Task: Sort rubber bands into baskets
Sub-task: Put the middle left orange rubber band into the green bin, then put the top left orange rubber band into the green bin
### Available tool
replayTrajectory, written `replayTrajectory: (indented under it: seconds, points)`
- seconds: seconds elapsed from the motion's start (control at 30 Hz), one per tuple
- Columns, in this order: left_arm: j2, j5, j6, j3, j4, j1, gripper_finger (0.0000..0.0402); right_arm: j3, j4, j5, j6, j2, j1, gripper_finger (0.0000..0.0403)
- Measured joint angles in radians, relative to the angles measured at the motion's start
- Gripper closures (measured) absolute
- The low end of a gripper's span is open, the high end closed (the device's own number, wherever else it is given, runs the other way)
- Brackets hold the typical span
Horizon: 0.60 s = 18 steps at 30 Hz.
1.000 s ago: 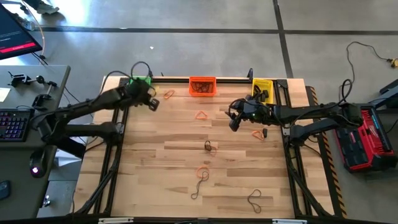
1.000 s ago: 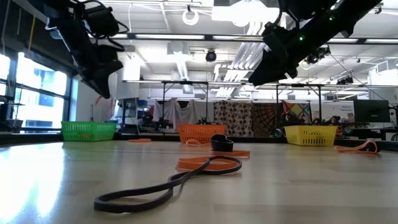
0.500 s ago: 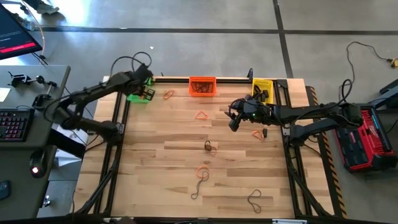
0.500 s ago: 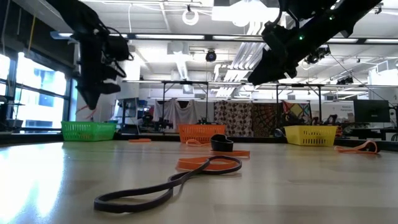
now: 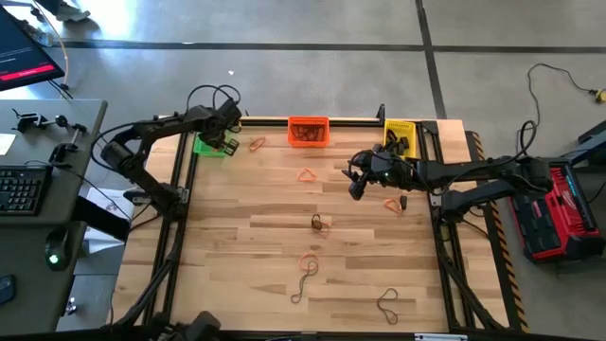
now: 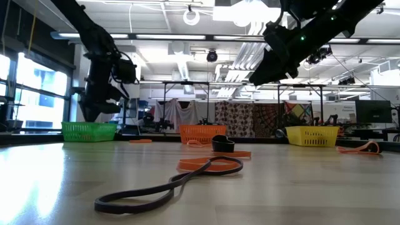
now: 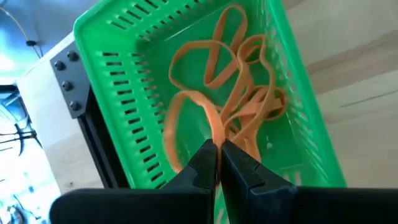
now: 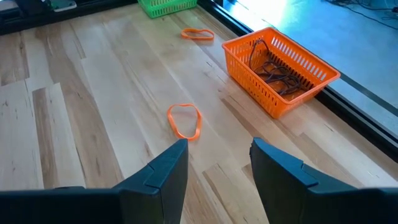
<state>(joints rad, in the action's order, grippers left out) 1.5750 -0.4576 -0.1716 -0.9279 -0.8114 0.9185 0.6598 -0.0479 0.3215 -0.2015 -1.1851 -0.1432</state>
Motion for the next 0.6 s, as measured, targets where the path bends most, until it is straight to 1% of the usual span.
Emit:
replayTrajectory:
  seconds: [0.2,0.27,0.4,0.6]
  points:
    - [0.003,-0.001,0.115,0.0,0.056,-0.016,0.0396,0.0,0.0,0.0,0.001,0.0,0.0,0.024]
    - [-0.01,-0.007,0.139,0.0,0.085,-0.027,0.0389,0.0,0.0,0.0,0.001,0.0,0.0,0.024]
    - [-0.039,-0.023,0.157,0.0,0.119,-0.035,0.0357,0.0,0.0,0.0,0.001,0.0,0.0,0.024]
    - [-0.076,-0.027,0.157,0.0,0.086,-0.036,0.0291,0.0,-0.011,0.0,0.001,0.0,0.0,0.024]
